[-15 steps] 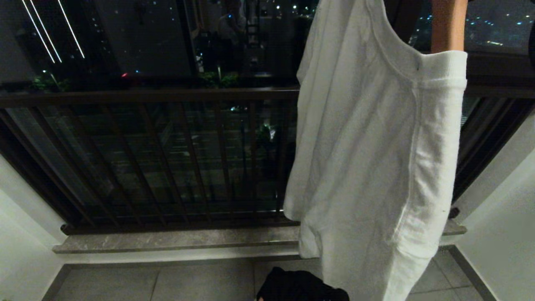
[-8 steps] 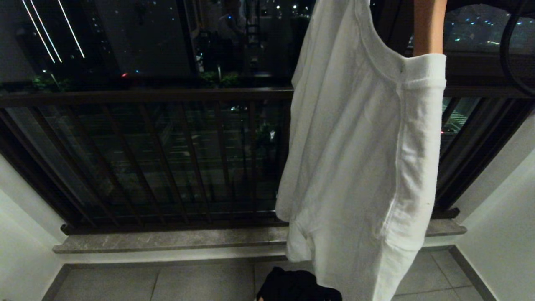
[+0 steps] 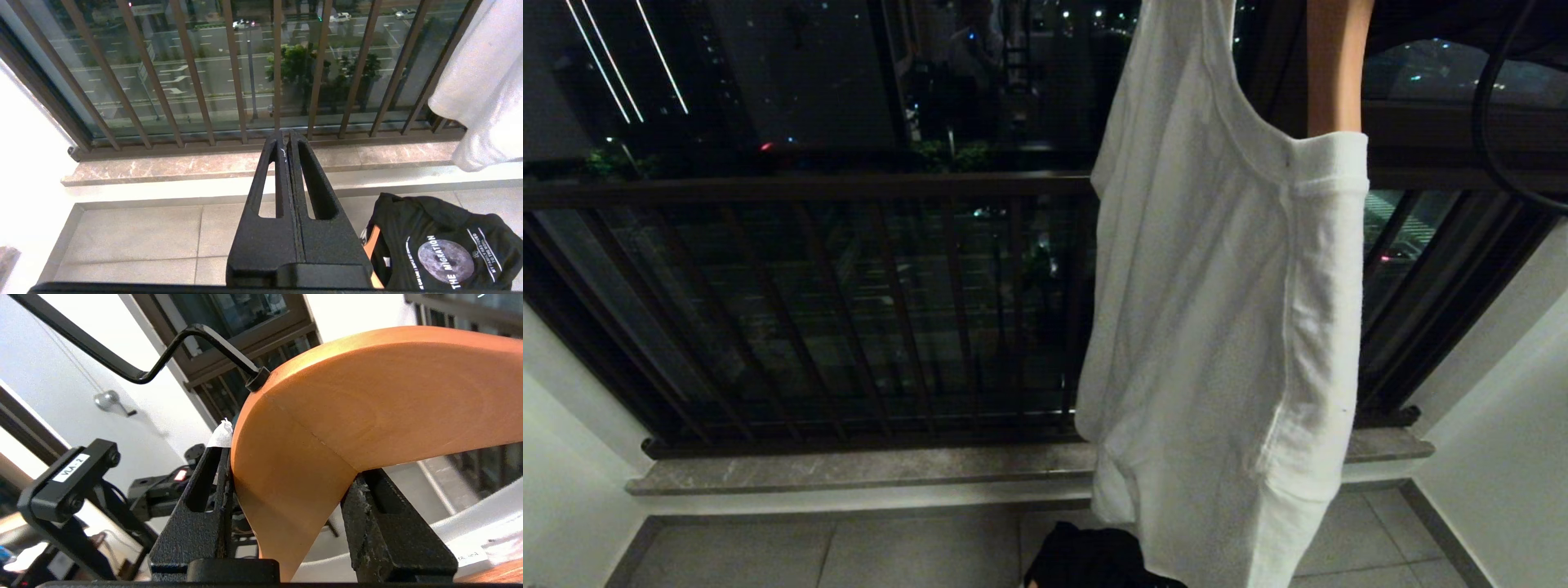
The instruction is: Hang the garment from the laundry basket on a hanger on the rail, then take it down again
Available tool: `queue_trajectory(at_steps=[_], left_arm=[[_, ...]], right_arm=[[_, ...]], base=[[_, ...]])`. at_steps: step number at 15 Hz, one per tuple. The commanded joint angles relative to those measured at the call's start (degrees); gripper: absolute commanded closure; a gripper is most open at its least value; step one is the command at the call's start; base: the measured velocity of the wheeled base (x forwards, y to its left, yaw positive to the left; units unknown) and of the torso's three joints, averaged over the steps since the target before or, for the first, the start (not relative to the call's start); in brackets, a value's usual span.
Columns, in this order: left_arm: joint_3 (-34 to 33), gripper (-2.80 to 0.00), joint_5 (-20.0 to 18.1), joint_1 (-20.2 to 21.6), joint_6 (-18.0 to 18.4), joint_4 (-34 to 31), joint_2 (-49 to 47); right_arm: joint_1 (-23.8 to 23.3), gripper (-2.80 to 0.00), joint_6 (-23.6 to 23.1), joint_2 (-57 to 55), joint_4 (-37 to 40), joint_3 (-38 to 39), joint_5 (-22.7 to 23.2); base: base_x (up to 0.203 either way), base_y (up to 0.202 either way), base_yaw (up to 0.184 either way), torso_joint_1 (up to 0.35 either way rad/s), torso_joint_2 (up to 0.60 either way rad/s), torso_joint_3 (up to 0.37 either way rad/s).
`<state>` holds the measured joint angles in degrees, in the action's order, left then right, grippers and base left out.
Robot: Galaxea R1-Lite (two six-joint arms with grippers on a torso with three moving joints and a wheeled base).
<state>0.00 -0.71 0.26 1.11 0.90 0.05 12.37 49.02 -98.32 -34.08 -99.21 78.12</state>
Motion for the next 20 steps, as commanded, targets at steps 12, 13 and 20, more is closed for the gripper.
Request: queue_trajectory(at_steps=[12, 13, 20], left_arm=[[-0.09, 0.00, 0.00, 0.01, 0.03, 0.06, 0.09], [-0.09, 0.00, 0.00, 0.09, 0.03, 0.01, 0.04], [-0.09, 0.00, 0.00, 0.08, 0.03, 0.00, 0.04]], right_arm=[[-0.03, -2.80, 3.01, 1.64, -0.19, 0.43, 0.28], [-0.07, -2.80, 3.01, 1.77, -0.19, 0.51, 0.28], [-3.48, -2.80, 2.81, 4.66, -0.28, 6.61, 0.21]], base=[[0.000, 0.000, 0.000, 0.000, 0.00, 0.000], [0.000, 0.000, 0.000, 0.000, 0.00, 0.000], [0.000, 0.000, 0.000, 0.000, 0.00, 0.000]])
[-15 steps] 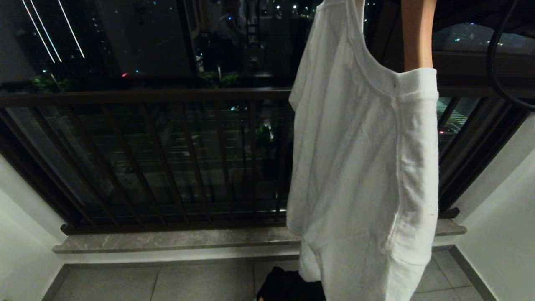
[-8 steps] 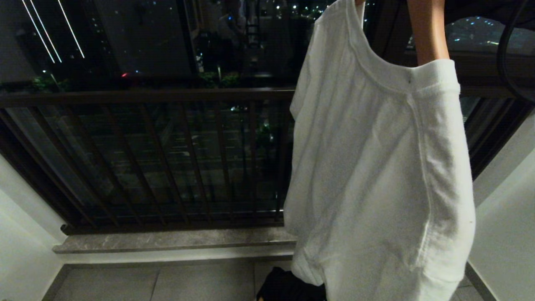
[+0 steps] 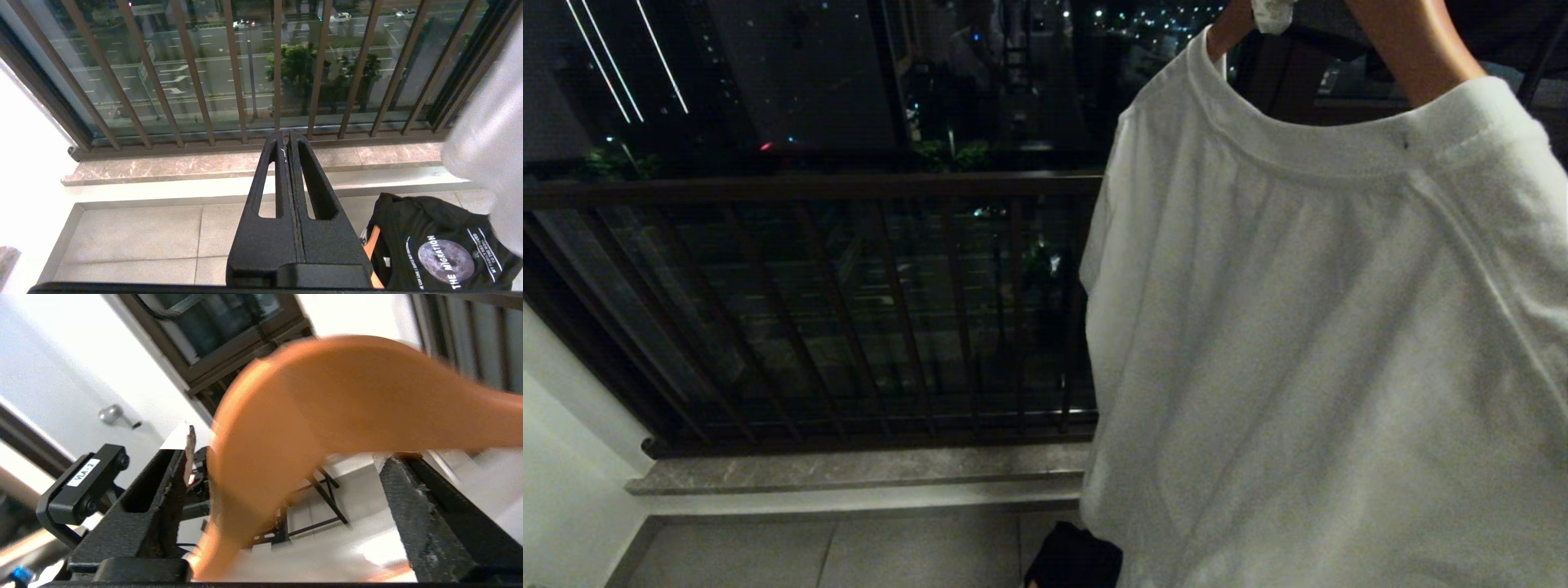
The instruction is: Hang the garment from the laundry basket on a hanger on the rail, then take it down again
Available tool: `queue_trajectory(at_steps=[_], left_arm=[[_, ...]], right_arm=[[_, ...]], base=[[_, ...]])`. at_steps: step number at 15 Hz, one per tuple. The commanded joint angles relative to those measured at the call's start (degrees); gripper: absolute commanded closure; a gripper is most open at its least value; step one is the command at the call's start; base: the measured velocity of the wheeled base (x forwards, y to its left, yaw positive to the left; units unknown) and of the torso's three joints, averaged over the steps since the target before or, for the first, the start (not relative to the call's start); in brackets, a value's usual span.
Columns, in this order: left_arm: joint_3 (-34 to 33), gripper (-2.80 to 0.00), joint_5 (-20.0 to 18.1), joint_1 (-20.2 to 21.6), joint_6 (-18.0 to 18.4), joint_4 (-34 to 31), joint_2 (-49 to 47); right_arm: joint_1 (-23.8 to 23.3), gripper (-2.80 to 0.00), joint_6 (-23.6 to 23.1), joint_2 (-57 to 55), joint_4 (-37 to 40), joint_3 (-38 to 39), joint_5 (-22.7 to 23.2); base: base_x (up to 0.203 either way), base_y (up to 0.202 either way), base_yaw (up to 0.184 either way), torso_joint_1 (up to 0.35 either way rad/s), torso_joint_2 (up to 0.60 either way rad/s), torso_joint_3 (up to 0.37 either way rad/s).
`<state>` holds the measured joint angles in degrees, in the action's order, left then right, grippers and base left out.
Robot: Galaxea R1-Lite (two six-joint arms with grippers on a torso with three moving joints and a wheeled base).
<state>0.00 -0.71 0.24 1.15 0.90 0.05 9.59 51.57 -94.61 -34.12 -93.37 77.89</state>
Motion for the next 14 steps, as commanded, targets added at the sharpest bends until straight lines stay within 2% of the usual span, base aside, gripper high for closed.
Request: queue_trajectory(at_steps=[1, 7, 9, 14], left_arm=[[-0.09, 0.00, 0.00, 0.09, 0.00, 0.05, 0.04], [-0.09, 0.00, 0.00, 0.02, 0.00, 0.06, 0.04], [-0.09, 0.00, 0.00, 0.02, 0.00, -0.02, 0.04], [-0.09, 0.00, 0.00, 0.02, 0.00, 0.06, 0.04]], right_arm=[[-2.05, -2.80, 0.34, 1.09, -0.24, 1.06, 0.49], [-9.52, -2.80, 0.38, 6.71, -0.24, 6.62, 0.95], [-11.69, -2.80, 0.30, 8.44, -0.24, 8.83, 2.95], [-15.37, -2.80, -0.06, 12.44, -0.24, 15.51, 3.41]], base=[[0.000, 0.000, 0.000, 0.000, 0.00, 0.000], [0.000, 0.000, 0.000, 0.000, 0.00, 0.000], [0.000, 0.000, 0.000, 0.000, 0.00, 0.000], [0.000, 0.000, 0.000, 0.000, 0.00, 0.000]])
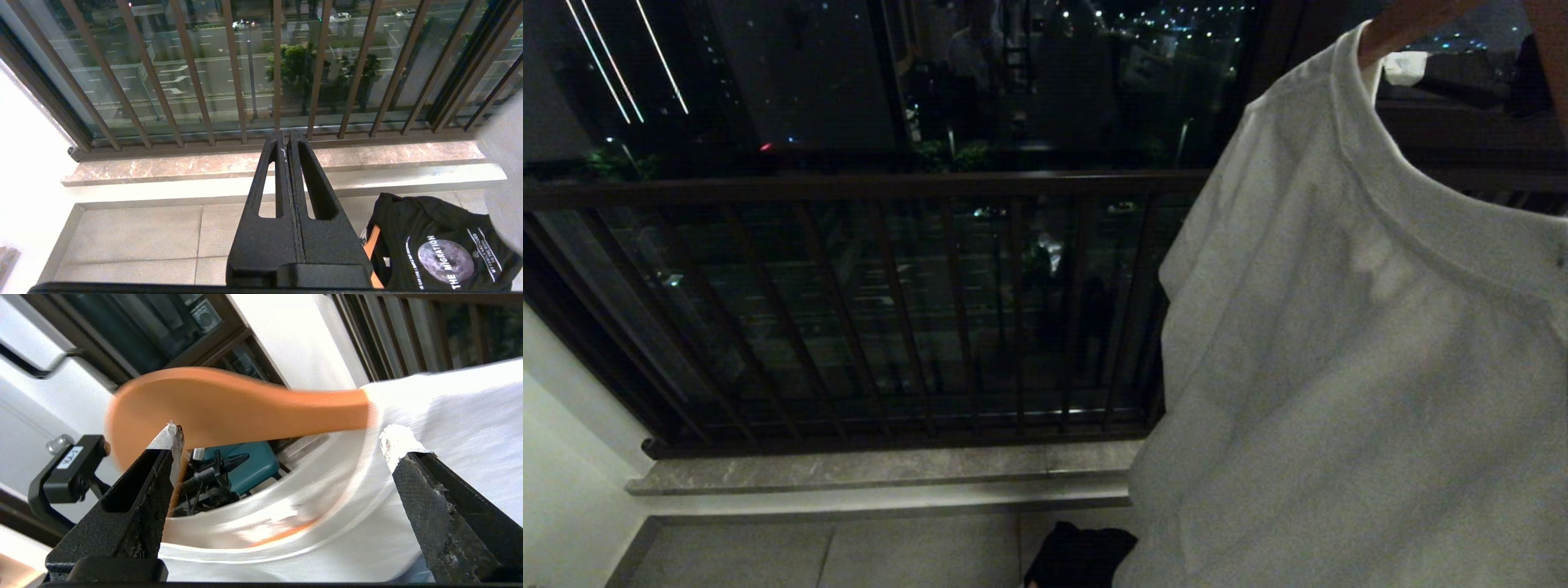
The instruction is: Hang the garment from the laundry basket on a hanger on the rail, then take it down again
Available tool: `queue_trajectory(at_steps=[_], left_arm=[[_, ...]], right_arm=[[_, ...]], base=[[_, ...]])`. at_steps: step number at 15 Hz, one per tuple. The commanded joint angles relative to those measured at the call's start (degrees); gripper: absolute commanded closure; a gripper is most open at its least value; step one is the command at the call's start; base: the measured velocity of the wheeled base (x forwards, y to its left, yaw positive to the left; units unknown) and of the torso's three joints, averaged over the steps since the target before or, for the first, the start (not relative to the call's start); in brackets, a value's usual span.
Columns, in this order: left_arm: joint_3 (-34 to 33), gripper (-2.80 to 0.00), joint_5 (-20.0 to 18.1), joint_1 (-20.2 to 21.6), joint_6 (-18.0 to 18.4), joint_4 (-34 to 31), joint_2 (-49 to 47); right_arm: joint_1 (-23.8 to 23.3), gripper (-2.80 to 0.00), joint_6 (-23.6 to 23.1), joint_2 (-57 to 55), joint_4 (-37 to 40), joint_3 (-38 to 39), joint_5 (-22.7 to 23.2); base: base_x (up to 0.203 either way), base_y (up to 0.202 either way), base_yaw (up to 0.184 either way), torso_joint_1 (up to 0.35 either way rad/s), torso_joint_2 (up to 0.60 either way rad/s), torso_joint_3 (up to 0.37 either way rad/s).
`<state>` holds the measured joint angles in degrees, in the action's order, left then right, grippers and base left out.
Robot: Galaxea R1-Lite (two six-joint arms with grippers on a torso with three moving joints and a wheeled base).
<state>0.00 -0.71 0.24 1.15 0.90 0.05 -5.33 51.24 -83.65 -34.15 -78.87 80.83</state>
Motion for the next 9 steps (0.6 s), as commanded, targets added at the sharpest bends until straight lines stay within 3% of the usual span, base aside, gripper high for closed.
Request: queue_trajectory(at_steps=[1, 2, 3, 9], left_arm=[[-0.09, 0.00, 0.00, 0.06, 0.00, 0.03, 0.04], [-0.09, 0.00, 0.00, 0.02, 0.00, 0.00, 0.04], [-0.09, 0.00, 0.00, 0.02, 0.00, 0.04, 0.04], [-0.09, 0.00, 0.00, 0.02, 0.00, 0.06, 0.08]], right_arm=[[-1.19, -2.80, 0.17, 2.54, -0.23, 2.86, 0.41], [-2.29, -2.80, 0.10, 3.50, -0.35, 4.35, 0.33], [-3.24, 0.00, 0.09, 4.48, -0.80, 5.90, 0.37], [-5.20, 0.00, 0.15, 11.57, -4.60, 16.79, 0.14]], base=[[0.000, 0.000, 0.000, 0.000, 0.00, 0.000], [0.000, 0.000, 0.000, 0.000, 0.00, 0.000], [0.000, 0.000, 0.000, 0.000, 0.00, 0.000], [0.000, 0.000, 0.000, 0.000, 0.00, 0.000]])
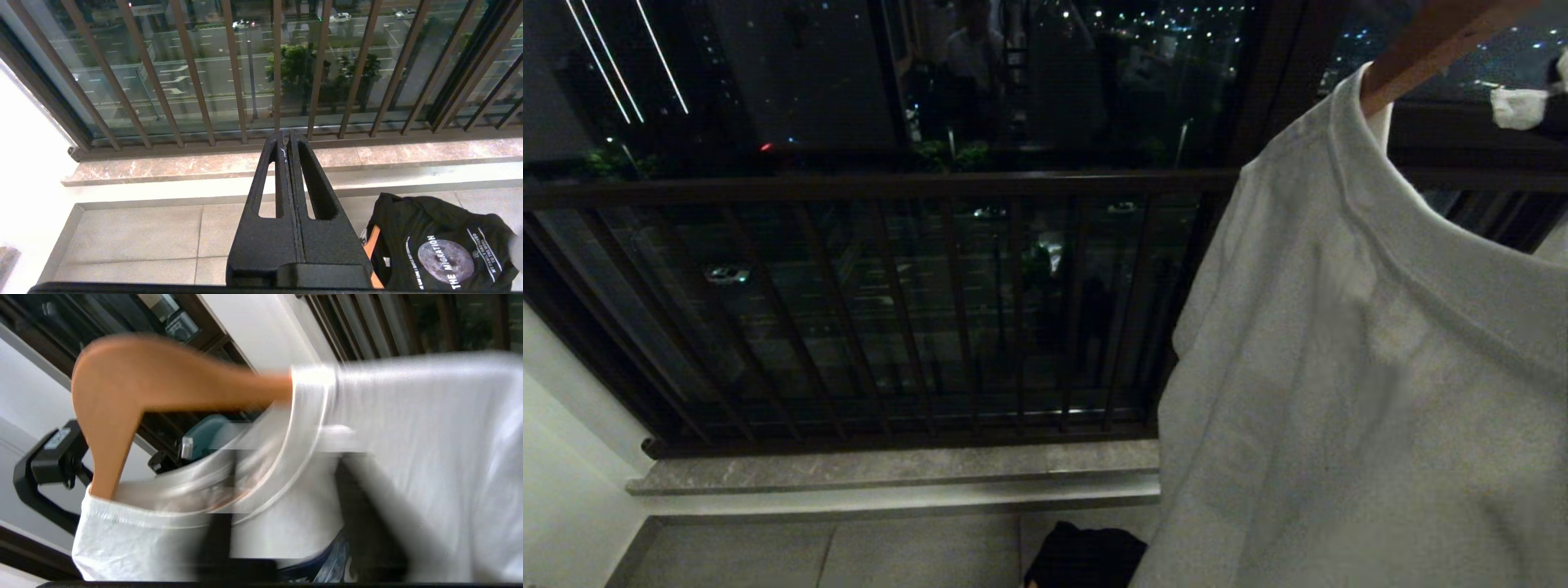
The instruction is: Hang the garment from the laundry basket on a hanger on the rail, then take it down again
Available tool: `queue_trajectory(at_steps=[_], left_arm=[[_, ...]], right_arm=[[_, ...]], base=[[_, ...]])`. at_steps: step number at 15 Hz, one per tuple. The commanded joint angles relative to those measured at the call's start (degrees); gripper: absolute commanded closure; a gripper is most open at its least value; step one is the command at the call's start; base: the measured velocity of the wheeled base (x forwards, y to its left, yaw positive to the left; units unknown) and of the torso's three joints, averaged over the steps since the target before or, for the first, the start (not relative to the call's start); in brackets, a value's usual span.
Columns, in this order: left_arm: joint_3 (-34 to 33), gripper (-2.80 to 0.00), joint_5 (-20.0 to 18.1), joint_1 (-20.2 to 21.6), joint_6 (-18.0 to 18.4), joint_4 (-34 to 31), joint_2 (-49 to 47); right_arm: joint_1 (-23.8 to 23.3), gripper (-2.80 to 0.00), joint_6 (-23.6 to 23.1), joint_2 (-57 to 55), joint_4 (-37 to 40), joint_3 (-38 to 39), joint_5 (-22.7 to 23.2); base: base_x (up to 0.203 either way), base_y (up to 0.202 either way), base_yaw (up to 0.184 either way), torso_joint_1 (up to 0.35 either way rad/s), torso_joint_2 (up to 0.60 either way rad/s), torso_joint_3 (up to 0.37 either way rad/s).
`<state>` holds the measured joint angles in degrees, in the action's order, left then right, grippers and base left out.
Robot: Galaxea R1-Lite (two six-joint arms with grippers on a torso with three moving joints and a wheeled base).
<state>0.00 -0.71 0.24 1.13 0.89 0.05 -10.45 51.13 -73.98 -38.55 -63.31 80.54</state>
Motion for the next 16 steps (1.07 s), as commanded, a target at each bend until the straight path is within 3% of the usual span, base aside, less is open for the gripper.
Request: queue_trajectory(at_steps=[1, 9, 13, 16], left_arm=[[-0.09, 0.00, 0.00, 0.02, 0.01, -0.01, 0.04], [-0.09, 0.00, 0.00, 0.02, 0.01, -0.01, 0.04], [-0.09, 0.00, 0.00, 0.10, 0.01, 0.03, 0.04], [-0.09, 0.00, 0.00, 0.02, 0.01, 0.08, 0.04]], right_arm=[[-0.10, 0.00, 0.16, 3.61, -0.32, 3.21, 0.42], [-0.33, 0.00, 0.25, 17.45, -0.39, 17.23, 0.12], [-6.66, 0.00, 0.12, 28.11, -0.34, 22.47, -4.40], [-12.82, 0.00, 0.43, 38.76, 3.45, 23.96, -3.86]], base=[[0.000, 0.000, 0.000, 0.000, 0.00, 0.000], [0.000, 0.000, 0.000, 0.000, 0.00, 0.000], [0.000, 0.000, 0.000, 0.000, 0.00, 0.000], [0.000, 0.000, 0.000, 0.000, 0.00, 0.000]])
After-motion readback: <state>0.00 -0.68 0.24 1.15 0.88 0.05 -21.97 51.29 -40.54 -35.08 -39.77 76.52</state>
